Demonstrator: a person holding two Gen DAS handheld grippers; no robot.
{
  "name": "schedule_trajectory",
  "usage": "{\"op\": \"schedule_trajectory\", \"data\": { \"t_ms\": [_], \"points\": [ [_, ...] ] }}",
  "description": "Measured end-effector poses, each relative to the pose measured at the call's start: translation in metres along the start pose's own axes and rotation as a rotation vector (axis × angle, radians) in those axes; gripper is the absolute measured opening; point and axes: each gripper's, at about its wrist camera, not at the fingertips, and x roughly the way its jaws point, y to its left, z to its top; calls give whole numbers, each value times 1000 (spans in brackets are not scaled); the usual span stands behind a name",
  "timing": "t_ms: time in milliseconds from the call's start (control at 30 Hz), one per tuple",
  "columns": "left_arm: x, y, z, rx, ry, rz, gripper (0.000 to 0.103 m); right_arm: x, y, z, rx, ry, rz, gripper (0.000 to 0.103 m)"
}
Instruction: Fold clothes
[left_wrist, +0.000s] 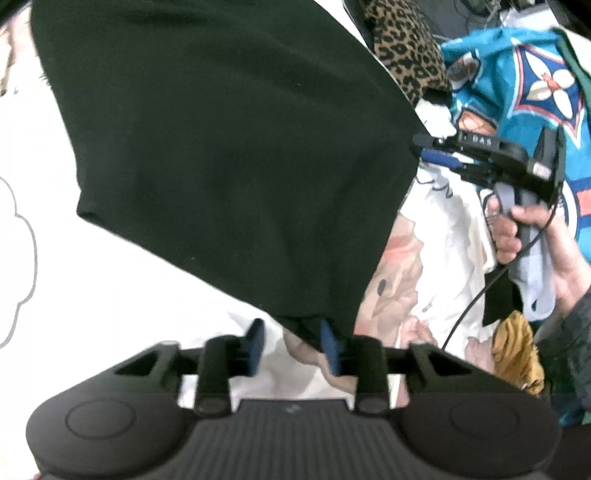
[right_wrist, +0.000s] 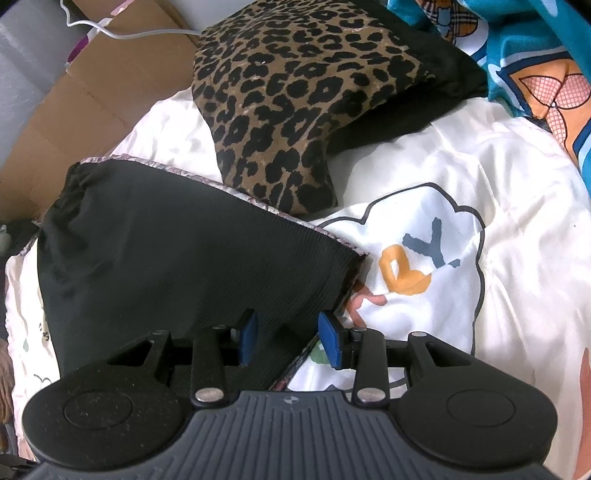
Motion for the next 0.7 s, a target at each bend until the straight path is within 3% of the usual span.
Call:
{"op": "schedule_trajectory", "data": {
  "t_ms": [267, 700],
  "points": [
    [0, 36, -1, -226, 3, -71, 46, 1, -1, -3, -3, 14, -1, 44],
    [9, 48, -1, -337, -2, -117, 52, 4, 0, -6, -8, 33, -8, 44]
  ]
}}
